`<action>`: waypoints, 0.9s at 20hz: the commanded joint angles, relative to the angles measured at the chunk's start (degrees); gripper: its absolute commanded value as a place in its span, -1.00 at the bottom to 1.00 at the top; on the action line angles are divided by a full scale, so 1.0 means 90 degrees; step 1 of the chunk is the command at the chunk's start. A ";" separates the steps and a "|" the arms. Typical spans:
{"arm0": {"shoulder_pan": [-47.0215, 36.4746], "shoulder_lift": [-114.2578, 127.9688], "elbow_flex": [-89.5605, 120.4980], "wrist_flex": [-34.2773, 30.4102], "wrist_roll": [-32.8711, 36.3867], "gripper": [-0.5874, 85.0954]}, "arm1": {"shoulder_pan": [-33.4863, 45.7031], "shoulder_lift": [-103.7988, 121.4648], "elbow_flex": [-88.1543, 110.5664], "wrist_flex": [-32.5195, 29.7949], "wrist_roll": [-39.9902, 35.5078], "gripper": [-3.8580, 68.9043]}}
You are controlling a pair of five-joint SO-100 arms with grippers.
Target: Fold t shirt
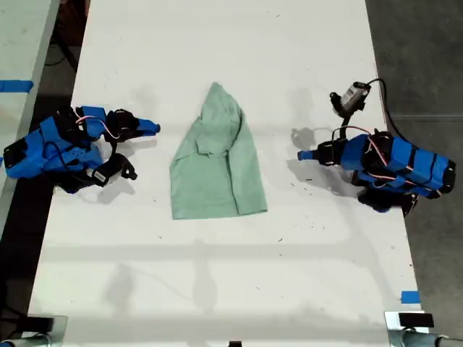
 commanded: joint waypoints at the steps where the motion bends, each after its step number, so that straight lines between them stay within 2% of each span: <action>1: 0.0010 0.0039 0.0244 0.0010 -0.0010 -0.89 | 0.0098 0.0107 0.0391 0.0039 0.0078 -0.84; 18: 0.0010 0.0039 0.0244 0.0010 -0.0010 -0.89 | 0.0146 0.0107 0.0391 0.0059 0.0107 -0.84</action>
